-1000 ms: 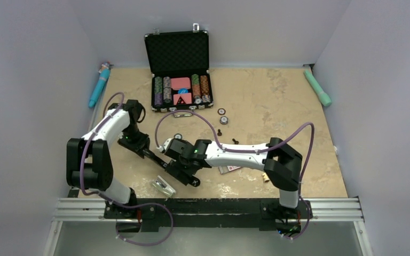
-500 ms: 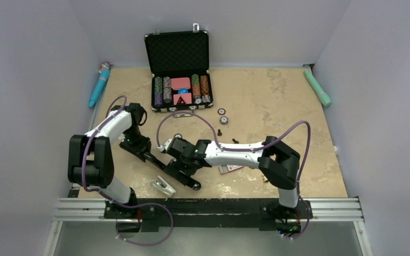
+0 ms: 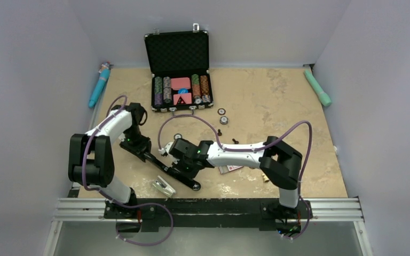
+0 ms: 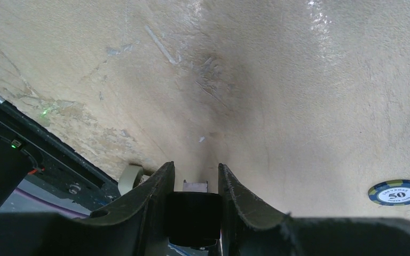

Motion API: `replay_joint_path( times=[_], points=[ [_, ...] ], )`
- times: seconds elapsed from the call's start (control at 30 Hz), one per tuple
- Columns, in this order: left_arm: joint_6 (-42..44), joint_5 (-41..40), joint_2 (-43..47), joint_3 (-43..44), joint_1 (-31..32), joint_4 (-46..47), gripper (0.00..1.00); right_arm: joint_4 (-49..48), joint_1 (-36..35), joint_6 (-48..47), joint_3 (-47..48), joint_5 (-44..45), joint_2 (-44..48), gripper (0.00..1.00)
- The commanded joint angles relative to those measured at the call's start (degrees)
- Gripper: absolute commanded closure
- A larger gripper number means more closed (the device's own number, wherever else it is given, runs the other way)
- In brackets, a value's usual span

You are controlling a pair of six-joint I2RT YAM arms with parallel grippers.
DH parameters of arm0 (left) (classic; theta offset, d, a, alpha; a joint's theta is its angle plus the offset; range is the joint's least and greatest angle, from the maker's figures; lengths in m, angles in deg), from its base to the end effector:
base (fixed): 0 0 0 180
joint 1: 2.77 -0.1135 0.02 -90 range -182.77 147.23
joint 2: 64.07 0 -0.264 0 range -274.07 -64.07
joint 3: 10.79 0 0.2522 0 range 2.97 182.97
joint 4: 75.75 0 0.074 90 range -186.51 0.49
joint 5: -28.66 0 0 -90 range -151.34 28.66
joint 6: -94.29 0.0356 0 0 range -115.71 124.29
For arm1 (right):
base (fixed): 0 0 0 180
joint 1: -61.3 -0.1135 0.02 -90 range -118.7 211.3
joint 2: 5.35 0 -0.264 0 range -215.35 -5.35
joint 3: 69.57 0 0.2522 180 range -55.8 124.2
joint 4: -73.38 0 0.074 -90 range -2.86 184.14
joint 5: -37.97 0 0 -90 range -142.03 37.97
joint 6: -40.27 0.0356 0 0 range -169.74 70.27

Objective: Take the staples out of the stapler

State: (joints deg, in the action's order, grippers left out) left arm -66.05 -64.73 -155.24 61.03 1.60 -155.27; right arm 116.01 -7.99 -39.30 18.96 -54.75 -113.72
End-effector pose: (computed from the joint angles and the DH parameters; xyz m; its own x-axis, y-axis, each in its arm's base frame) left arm 0.2459 -0.0167 0.1857 -0.4116 -0.9113 -0.0031 -0.8991 0.4055 0.1649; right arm 0.1367 0.3664 0.1813 -0.4790 -0.7555 -0.4470 -0.8697 0.4774 0.1251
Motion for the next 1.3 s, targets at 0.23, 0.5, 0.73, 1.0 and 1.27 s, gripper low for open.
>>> replay_joint_path(
  times=[0.23,0.5,0.73,1.0,1.27],
  points=[
    [-1.68,2.84,9.66,6.18,0.13,-4.12,1.0,11.26,2.32,1.1,7.88,5.38,7.51,1.0],
    [-0.91,3.14,8.8,6.1,0.31,-4.1,1.0,7.56,1.93,1.43,1.68,0.41,7.18,0.01],
    [-0.33,3.13,8.99,5.55,0.46,-3.85,1.0,3.9,1.54,1.93,-0.25,0.05,4.11,0.01],
    [0.52,2.96,9.73,6.21,0.63,-4.83,1.0,0.81,1.6,1.97,2.13,4.21,-1.44,0.69],
    [2.34,7.39,14.54,8.45,0.65,-6.65,1.0,4.68,1.85,1.85,2.94,12.06,8.82,1.0]
  ],
)
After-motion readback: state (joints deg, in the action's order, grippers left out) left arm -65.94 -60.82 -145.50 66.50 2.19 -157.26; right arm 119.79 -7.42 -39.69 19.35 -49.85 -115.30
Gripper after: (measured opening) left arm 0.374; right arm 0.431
